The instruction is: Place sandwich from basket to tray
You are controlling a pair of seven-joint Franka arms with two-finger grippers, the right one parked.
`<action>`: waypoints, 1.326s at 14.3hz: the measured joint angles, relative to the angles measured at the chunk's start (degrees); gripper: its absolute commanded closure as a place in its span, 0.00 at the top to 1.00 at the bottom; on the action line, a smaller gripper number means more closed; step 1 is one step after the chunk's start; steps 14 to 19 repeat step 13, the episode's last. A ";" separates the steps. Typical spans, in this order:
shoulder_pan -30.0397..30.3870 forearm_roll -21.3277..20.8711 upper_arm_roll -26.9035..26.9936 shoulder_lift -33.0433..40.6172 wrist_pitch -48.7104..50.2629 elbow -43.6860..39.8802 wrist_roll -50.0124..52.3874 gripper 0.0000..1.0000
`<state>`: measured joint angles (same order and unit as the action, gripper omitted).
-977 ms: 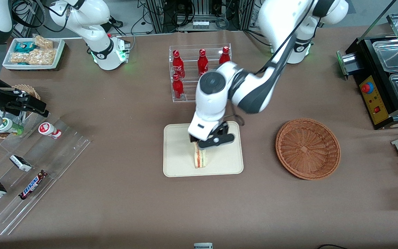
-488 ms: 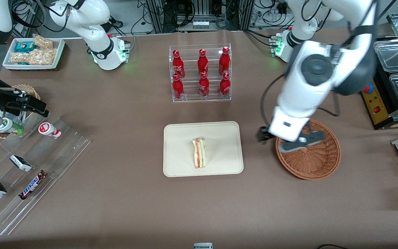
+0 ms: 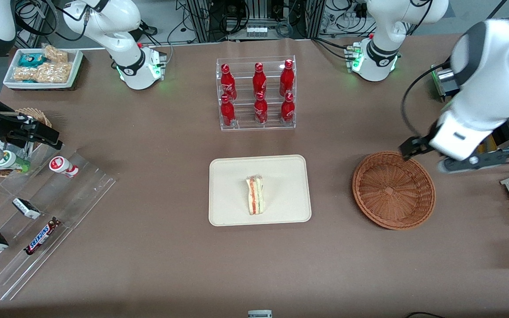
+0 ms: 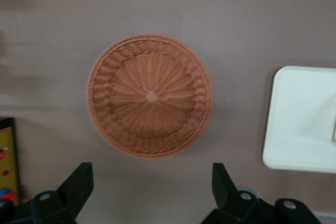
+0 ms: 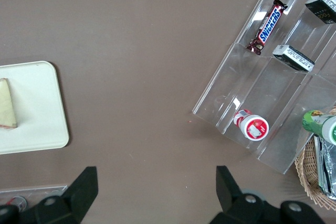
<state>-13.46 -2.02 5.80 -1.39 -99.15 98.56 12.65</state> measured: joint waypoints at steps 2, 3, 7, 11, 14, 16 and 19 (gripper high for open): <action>3.17 0.07 0.02 3.01 3.13 0.07 -6.39 1.00; 4.67 0.09 0.01 4.34 4.63 -0.02 -10.10 1.00; 8.06 0.21 0.01 7.09 6.99 -1.90 -21.21 1.00; 8.06 0.41 -0.60 7.06 8.14 -2.94 -20.18 1.00; 8.09 0.41 -0.60 7.08 10.63 -3.90 -19.86 1.00; 8.09 0.41 -0.60 7.08 10.63 -3.90 -19.86 1.00; 8.09 0.41 -0.60 7.08 10.63 -3.90 -19.86 1.00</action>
